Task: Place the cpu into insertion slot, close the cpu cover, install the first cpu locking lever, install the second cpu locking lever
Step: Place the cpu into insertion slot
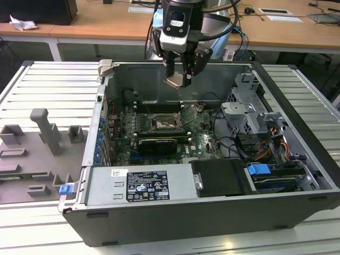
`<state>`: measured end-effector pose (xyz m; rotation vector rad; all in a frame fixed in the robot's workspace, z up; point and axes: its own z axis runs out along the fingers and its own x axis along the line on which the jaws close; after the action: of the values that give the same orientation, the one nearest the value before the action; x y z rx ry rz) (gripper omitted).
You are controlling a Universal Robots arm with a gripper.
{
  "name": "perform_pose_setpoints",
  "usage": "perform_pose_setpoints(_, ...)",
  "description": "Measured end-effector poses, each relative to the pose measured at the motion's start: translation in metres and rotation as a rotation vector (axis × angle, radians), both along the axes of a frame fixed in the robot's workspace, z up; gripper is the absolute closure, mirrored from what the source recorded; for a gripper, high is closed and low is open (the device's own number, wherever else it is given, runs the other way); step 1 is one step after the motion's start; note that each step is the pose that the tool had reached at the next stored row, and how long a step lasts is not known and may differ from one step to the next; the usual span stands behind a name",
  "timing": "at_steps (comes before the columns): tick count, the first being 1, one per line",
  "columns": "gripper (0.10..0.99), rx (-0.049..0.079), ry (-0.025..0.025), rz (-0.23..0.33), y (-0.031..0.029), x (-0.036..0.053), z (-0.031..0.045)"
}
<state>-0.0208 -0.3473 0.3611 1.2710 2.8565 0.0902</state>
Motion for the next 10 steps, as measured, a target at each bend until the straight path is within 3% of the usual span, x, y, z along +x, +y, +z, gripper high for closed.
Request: perform_pose_setpoints(10, 0.557, -0.001, 0.0000, -0.074, 0.0000, 0.0000, -0.0009)
